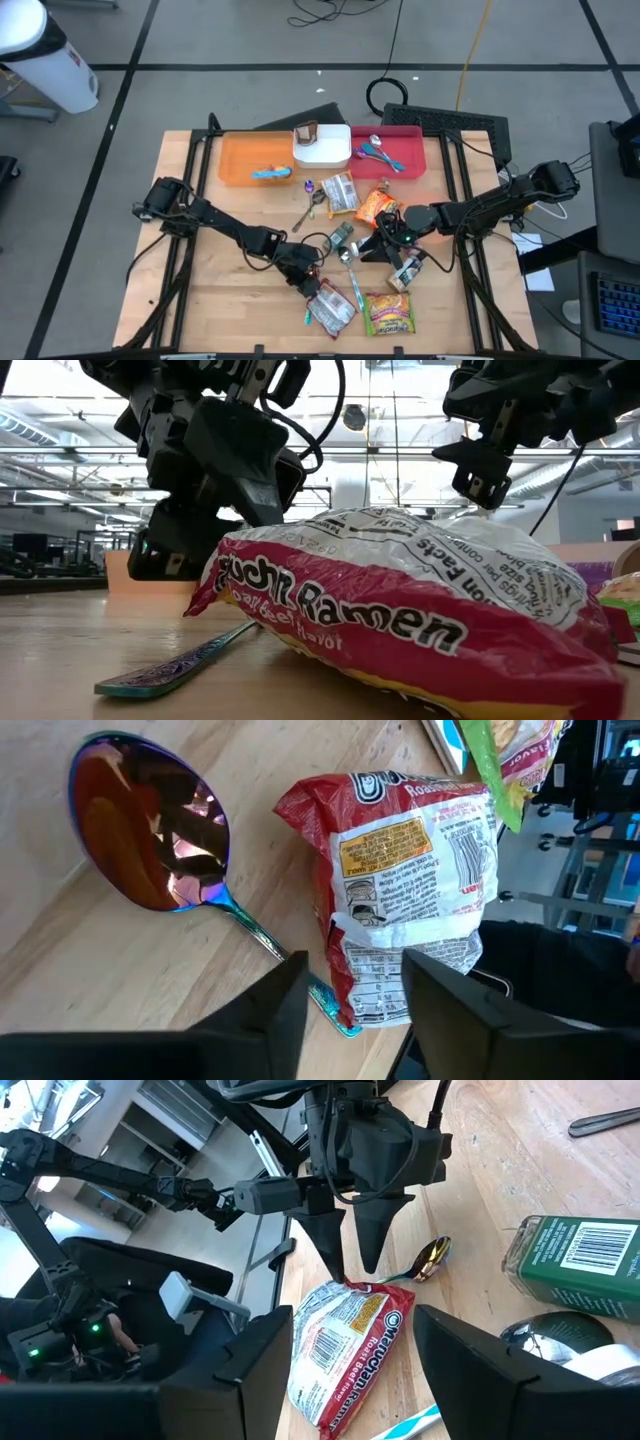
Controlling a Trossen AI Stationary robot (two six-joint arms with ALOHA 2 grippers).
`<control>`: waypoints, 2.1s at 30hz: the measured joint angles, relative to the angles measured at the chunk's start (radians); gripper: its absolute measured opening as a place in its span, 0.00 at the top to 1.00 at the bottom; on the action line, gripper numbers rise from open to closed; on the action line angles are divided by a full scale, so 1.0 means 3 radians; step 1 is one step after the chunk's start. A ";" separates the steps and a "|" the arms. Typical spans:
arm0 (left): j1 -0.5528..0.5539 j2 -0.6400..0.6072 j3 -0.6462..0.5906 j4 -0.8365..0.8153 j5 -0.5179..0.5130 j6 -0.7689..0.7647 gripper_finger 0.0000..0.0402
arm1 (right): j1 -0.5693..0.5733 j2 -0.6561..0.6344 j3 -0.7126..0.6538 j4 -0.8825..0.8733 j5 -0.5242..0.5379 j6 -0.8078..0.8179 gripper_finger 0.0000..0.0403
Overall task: Pick & Place Food Item
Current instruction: Put the red noodle pack into the orange bin
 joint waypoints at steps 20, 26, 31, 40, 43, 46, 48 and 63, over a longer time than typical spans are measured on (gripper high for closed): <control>-0.0138 0.0001 0.0000 0.0018 0.0026 -0.0196 0.48 | 0.0000 0.0000 0.0001 -0.0011 0.0004 -0.0089 0.50; -0.0174 0.0029 0.0000 0.0033 0.0027 -0.0275 0.48 | 0.0000 0.0000 0.0001 -0.0013 0.0004 -0.0113 0.50; -0.0177 0.0032 0.0001 0.0039 -0.0006 -0.0318 0.48 | 0.0000 -0.0001 0.0001 -0.0029 0.0004 -0.0113 0.50; -0.0189 0.0120 0.0003 0.0112 0.0055 -0.0456 0.48 | 0.0001 -0.0001 0.0000 -0.0030 0.0004 -0.0126 0.50; -0.0201 0.0200 0.0004 0.0202 0.0139 -0.0520 0.48 | 0.0001 -0.0001 0.0000 -0.0036 0.0004 -0.0126 0.50; -0.0201 0.0245 0.0003 0.0335 0.0148 -0.0564 0.48 | 0.0000 -0.0001 0.0000 -0.0046 0.0004 -0.0125 0.50; -0.0200 0.0245 0.0003 0.0360 0.0137 -0.0565 0.49 | 0.0001 -0.0001 -0.0001 -0.0054 0.0004 -0.0125 0.50; -0.0190 0.0245 0.0003 0.0447 0.0091 -0.0457 0.96 | 0.0001 -0.0001 -0.0001 -0.0088 0.0004 -0.0125 0.50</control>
